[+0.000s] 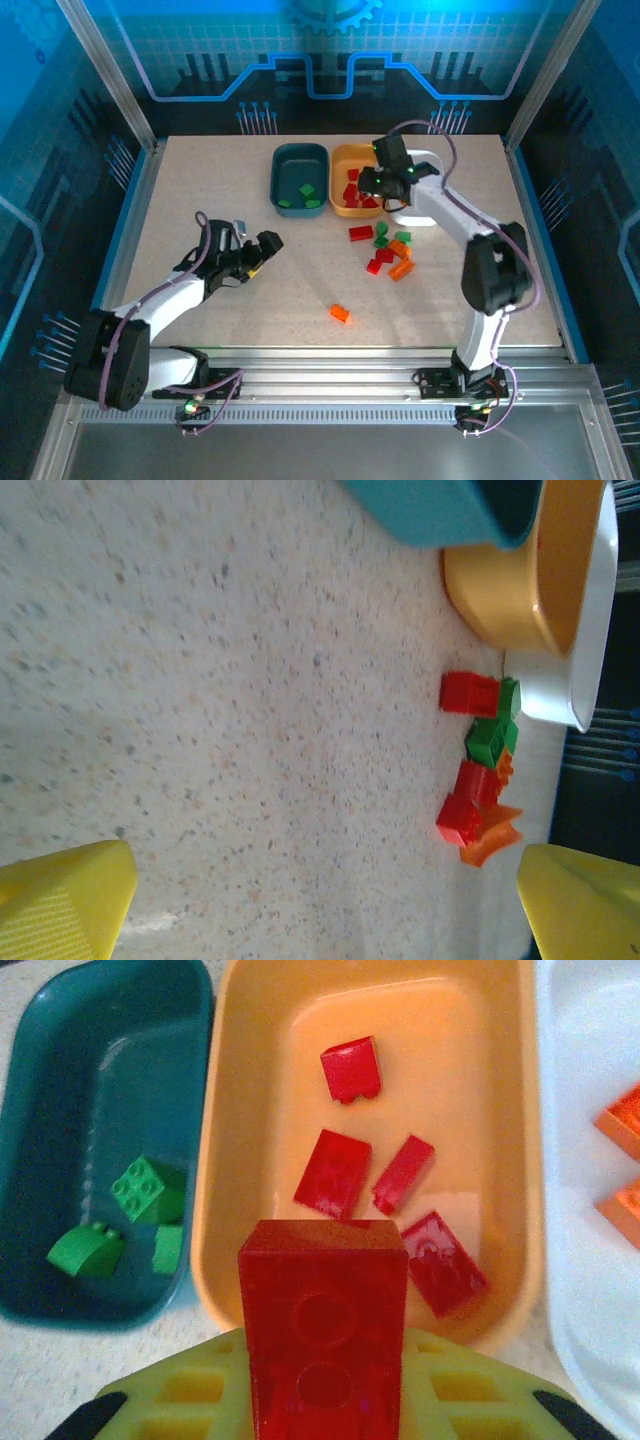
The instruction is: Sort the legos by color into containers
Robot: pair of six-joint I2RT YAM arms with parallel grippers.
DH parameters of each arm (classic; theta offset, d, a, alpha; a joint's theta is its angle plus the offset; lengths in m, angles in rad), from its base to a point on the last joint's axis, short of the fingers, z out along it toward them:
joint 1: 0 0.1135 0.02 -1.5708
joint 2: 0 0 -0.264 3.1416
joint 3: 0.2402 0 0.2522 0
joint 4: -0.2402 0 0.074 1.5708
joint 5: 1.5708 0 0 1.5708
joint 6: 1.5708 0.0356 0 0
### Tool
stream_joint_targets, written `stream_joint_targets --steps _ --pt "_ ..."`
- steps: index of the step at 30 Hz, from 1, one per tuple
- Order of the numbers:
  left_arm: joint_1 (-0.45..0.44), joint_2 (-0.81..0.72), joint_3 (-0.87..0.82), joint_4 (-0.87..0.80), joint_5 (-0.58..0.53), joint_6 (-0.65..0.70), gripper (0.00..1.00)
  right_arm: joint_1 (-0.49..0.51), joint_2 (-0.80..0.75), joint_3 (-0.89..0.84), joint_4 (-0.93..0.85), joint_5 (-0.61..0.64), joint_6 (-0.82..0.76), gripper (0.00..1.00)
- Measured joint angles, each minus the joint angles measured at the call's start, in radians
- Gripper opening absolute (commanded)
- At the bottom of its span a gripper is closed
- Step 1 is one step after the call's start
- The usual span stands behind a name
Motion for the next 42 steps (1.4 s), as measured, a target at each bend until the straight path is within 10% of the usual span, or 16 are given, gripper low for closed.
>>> stream_joint_targets --steps 13,26,33,42 --pt "-0.009 0.050 -0.004 0.084 0.138 -0.040 0.99 -0.019 0.283 0.338 -0.146 -0.039 -0.062 0.61" --pt "-0.099 0.030 0.003 0.082 0.094 -0.036 0.99 0.219 -0.467 -0.485 -0.025 0.054 -0.074 0.65" --pt "-0.097 -0.044 -0.008 0.064 0.013 -0.041 0.99 0.504 -0.489 -0.672 -0.064 0.043 -0.113 0.69" --pt "-0.096 -0.066 -0.065 0.062 -0.008 -0.066 0.99 0.612 -0.320 -0.647 -0.051 0.008 -0.157 0.62"
